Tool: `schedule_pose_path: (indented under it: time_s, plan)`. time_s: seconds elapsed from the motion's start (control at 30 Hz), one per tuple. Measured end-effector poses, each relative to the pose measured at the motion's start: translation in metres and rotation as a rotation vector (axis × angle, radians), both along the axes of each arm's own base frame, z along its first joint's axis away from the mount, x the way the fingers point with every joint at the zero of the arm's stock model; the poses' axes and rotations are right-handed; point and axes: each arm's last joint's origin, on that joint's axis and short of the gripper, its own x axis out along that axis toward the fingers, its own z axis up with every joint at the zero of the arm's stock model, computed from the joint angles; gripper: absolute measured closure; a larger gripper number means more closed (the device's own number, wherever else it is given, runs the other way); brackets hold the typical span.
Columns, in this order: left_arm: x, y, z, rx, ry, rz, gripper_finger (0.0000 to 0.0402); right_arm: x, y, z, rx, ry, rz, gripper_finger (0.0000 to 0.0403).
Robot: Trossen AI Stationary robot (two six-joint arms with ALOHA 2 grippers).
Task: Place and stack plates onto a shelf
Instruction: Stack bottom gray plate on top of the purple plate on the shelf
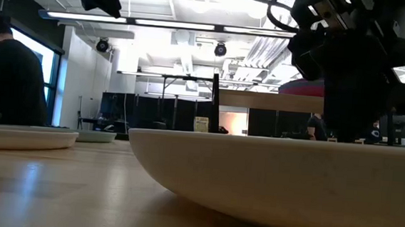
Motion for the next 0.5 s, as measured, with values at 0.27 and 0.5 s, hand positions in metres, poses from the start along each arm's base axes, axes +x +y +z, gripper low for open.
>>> schedule_pose_path:
  time_s: [0.27, 0.5]
  plan:
    - [0.000, 0.000, 0.000, -0.002, 0.000, 0.001, 0.0296, 0.004, 0.002, -0.014, -0.001, 0.033, 0.001, 0.0305]
    - [0.000, 0.000, 0.000, -0.002, 0.000, 0.002, 0.0296, 0.005, 0.004, -0.028, 0.020, 0.096, 0.018, 0.0305]
